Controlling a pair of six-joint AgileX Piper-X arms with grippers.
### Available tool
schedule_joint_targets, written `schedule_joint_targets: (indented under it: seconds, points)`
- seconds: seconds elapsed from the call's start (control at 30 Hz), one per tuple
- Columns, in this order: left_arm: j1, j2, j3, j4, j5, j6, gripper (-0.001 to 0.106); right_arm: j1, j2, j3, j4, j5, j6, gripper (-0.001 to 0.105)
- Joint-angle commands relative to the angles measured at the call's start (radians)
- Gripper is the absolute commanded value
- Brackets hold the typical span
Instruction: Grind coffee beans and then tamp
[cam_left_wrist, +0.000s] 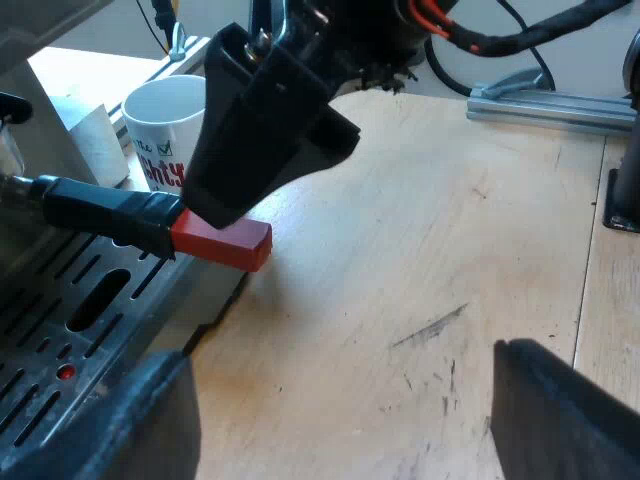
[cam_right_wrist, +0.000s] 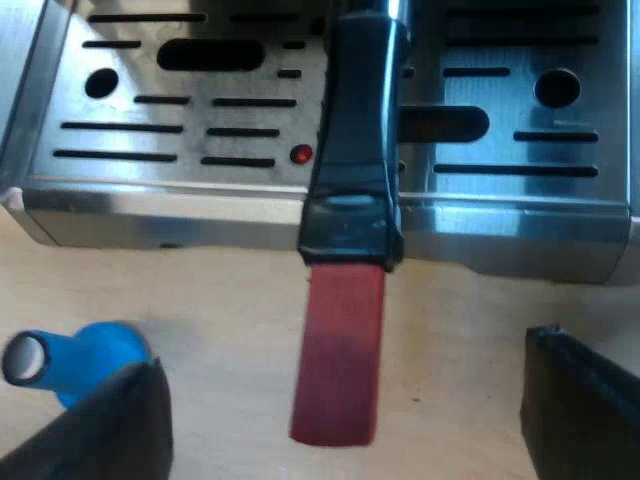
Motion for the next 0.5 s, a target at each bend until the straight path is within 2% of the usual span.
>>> schedule_joint_targets:
  seconds: [0.03,0.2,0.5]
  points:
    - [-0.004,-0.006,-0.009,-0.003,0.007,-0.008,0.064,-0.004,-0.007,0.031,-0.011,-0.002,-0.001,0.072]
    - [-0.004,-0.006,-0.009,-0.003,0.007,-0.008,0.064,-0.004,-0.007,0.088,-0.101,-0.002,-0.001,0.072]
    - [-0.004,-0.006,-0.009,-0.003,0.007,-0.008,0.064,-0.004,0.049,0.099,-0.179,0.008,-0.023,0.072]
